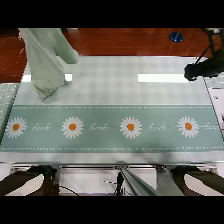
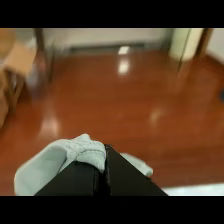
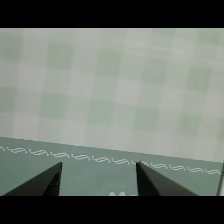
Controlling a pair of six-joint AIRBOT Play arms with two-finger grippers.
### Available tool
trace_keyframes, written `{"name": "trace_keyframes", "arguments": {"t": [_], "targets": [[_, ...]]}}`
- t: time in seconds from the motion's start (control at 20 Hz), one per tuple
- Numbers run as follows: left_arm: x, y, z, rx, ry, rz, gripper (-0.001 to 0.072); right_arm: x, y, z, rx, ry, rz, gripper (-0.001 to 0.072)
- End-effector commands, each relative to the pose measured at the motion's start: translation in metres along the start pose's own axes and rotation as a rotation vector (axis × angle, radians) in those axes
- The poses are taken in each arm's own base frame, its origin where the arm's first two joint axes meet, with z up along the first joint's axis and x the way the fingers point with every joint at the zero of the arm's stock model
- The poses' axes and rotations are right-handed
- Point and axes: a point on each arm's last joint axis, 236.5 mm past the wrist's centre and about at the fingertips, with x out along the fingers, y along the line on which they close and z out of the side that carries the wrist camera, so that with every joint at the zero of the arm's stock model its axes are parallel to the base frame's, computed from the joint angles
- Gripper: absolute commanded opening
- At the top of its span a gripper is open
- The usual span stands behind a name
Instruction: Fold the shirts.
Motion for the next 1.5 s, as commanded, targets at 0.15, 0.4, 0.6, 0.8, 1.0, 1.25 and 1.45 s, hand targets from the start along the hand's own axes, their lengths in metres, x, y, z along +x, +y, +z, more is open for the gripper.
{"name": "trace_keyframes", "arguments": {"t": [0.15, 0.4, 0.6, 0.8, 1.0, 1.25, 1.45], "targets": [[-0.101, -0.082, 0.075, 0.001, -0.214, -0.229, 0.0019, -0.098, -0.026, 0.001, 0.010, -0.213, -0.103, 0.0547], [-0.098, -0.145, 0.060, 0.010, -0.169, -0.389, 0.0019, -0.123, -0.033, -0.014, 0.018, -0.232, -0.130, 0.0547], [-0.068, -0.212, 0.020, 0.042, -0.061, -0.509, 0.0019, -0.123, -0.032, -0.020, 0.020, -0.208, -0.127, 0.0547], [-0.029, -0.308, -0.056, 0.052, 0.115, -0.665, 0.0019, -0.123, -0.032, -0.019, 0.019, -0.211, -0.127, 0.0547], [-0.005, -0.413, -0.140, -0.032, 0.265, -0.835, 0.0020, -0.124, -0.033, -0.015, 0.018, -0.229, -0.129, 0.0547], [-0.014, -0.521, -0.229, -0.213, 0.426, -0.997, 0.0020, -0.125, -0.033, -0.011, 0.018, -0.244, -0.131, 0.0547], [-0.031, -0.554, -0.266, -0.171, 0.463, -1.052, 0.0081, -0.125, -0.034, -0.009, 0.018, -0.251, -0.133, 0.0547]]}}
